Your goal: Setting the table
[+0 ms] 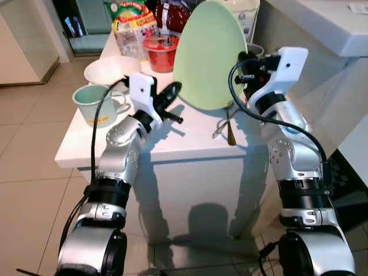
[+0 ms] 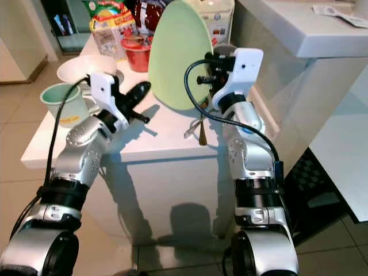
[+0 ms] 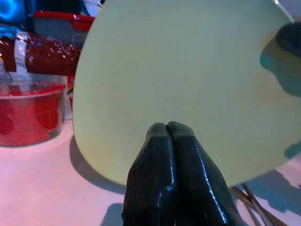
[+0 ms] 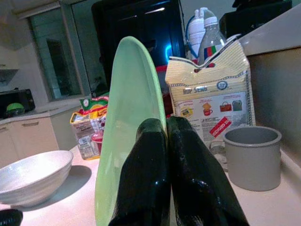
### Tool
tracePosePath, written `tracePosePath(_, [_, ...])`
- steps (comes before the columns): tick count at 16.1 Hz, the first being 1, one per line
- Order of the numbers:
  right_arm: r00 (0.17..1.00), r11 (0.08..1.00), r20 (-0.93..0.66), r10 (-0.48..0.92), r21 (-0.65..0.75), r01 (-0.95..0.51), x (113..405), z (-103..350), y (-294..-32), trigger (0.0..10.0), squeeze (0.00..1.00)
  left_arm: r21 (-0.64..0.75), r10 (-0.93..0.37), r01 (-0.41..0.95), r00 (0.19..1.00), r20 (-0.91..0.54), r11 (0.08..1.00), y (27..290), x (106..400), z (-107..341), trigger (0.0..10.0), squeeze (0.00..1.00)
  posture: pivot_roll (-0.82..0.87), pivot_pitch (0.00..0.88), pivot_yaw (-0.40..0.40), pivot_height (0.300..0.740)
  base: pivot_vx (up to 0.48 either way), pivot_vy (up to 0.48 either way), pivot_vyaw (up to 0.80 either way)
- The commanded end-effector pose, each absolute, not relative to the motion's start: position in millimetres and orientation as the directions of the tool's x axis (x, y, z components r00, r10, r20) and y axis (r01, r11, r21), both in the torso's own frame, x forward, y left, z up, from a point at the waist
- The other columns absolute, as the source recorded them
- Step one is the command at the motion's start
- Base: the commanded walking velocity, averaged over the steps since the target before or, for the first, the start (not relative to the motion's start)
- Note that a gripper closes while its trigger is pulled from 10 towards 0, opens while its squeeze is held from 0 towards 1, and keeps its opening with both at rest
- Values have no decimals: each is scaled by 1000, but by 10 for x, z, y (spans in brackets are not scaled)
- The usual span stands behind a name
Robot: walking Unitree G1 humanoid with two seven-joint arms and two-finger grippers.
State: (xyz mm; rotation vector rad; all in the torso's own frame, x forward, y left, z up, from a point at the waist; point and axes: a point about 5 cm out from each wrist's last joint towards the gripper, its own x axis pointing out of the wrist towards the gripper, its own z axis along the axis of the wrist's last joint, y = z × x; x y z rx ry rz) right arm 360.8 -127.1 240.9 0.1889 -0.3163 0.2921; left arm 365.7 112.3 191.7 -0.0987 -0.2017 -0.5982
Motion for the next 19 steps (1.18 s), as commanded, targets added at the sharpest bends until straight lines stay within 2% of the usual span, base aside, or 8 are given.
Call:
tracePosePath(1, [875,940,416,245,119,-320,3597,2630,-1263,10000,0,-30,-555,575,801,226,818,1103,3632,1942,10000,0,52,0,48,740,0,0,0])
tracePosePath(5, [859,941,448,247,101,-323,3576,2699,-1248,10000,0,-27,-530,550,815,232,835,1146,3580,1841,10000,0,51,0,49,740,0,0,0])
tracePosePath(13, [840,947,489,237,77,-313,3546,2767,-1253,10000,0,7,-532,558,787,312,830,1123,3525,2086,10000,0,54,0,47,740,0,0,0])
tracePosePath(19, [829,951,512,225,72,-302,3544,2814,-1251,10000,0,-88,-580,612,778,240,786,1045,3492,2032,10000,0,58,0,50,740,0,0,0])
